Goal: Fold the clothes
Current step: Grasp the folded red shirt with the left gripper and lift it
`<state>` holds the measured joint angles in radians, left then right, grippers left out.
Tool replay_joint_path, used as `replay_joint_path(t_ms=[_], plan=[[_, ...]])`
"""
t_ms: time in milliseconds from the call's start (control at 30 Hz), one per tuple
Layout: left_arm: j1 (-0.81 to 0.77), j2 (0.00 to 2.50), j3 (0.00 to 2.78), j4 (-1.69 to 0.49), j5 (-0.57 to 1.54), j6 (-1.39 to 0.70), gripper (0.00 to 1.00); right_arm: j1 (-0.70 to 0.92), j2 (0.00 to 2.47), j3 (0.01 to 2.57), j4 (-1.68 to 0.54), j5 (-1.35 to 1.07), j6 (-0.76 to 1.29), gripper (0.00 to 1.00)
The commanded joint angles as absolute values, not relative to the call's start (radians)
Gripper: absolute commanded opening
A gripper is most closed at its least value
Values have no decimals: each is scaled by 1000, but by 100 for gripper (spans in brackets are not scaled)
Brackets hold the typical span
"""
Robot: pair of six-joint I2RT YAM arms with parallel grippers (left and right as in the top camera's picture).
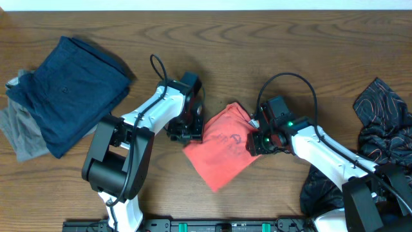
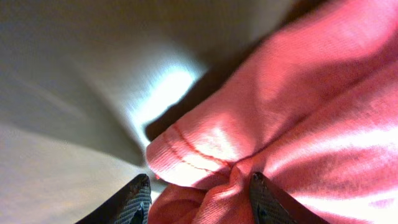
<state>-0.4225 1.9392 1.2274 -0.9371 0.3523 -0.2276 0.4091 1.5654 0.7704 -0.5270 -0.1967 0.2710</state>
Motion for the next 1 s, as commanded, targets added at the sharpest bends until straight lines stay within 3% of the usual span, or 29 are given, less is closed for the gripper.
replay_joint_path(t_ms=[0,133,267,367,400,600,967], plan=[[-440,1951,1214,-988,501,-215,51,351,1574,751,-437,6,286,58],[-443,1928,1217,-1021,533,-215,51,305,1573,754,-247,-28,244,60],[-408,1861,1237,-1016,411,-238,53,298,1573,777,-214,-88,230,65],[-368,1808,1244,-955,392,-240,61,301,1573,780,-239,-107,227,70],[-355,1792,1244,-917,393,-234,69,301,1569,780,-259,-106,227,71],[-345,1796,1244,-760,511,-55,81,289,1498,799,-369,-36,201,76],[-409,1927,1243,-677,635,105,85,214,1239,847,-555,59,201,84]])
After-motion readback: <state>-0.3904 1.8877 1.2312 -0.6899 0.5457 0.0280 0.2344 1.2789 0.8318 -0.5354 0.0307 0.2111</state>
